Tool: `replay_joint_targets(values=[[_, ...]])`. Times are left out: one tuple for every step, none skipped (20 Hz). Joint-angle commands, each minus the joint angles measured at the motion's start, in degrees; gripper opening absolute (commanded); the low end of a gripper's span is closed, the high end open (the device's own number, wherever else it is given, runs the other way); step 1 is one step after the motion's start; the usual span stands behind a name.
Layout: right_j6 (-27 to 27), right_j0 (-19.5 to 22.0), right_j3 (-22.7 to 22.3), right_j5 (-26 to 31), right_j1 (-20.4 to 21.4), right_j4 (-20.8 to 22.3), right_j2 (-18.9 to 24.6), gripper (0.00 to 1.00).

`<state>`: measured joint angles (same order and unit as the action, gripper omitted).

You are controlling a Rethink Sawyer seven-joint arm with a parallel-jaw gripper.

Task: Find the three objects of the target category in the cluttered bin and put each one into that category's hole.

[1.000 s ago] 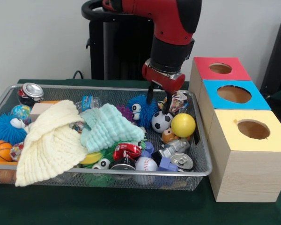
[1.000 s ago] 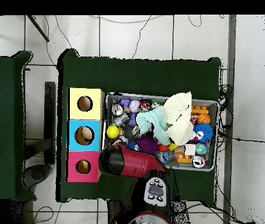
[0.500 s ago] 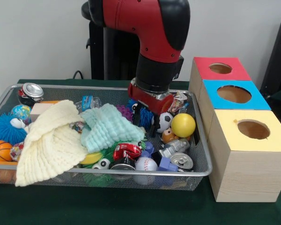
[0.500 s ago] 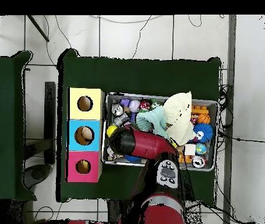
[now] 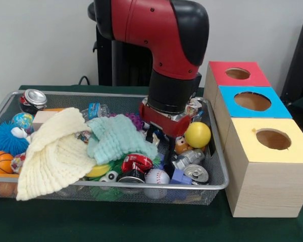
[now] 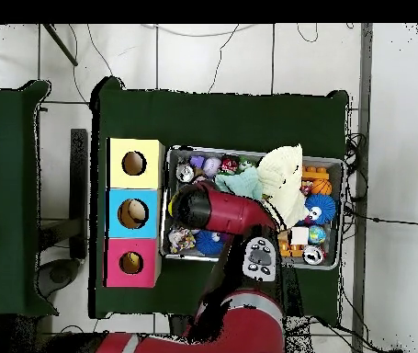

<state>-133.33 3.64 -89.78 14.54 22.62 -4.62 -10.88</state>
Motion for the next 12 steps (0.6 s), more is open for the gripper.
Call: replay_joint_targets(values=[[-15.1,-4.38,-1.28,3.39,-1.49,-7.13,1.31,1.0],[-15.46,-4.66,-2.69,2.99,-1.06,-7.94,1.62,1.0],[-16.1,-5.4,-4.74,1.32,-0.5,-8.93,1.76,1.0],[-16.39,-5.66,-6.06,0.8,0.03,-9.55,2.05,1.0],[-16.78,-6.15,-7.69,0.13,0.71,-10.31,2.19,1.0],[-17.17,-6.64,-9.33,-0.53,1.39,-11.07,2.34,1.0],[-17.59,-7.12,-11.32,-1.21,2.32,-11.76,2.44,1.0],[-17.61,-7.49,-12.46,-1.71,2.78,-12.32,2.54,1.0],[-17.77,-7.81,-13.88,-2.61,3.28,-12.79,2.68,1.0],[-17.93,-8.13,-15.29,-3.51,3.77,-13.27,2.81,1.0],[-18.36,-8.56,-16.84,-4.58,4.22,-13.75,2.87,1.0],[-18.4,-8.95,-17.45,-5.17,4.35,-14.17,2.77,1.0]])
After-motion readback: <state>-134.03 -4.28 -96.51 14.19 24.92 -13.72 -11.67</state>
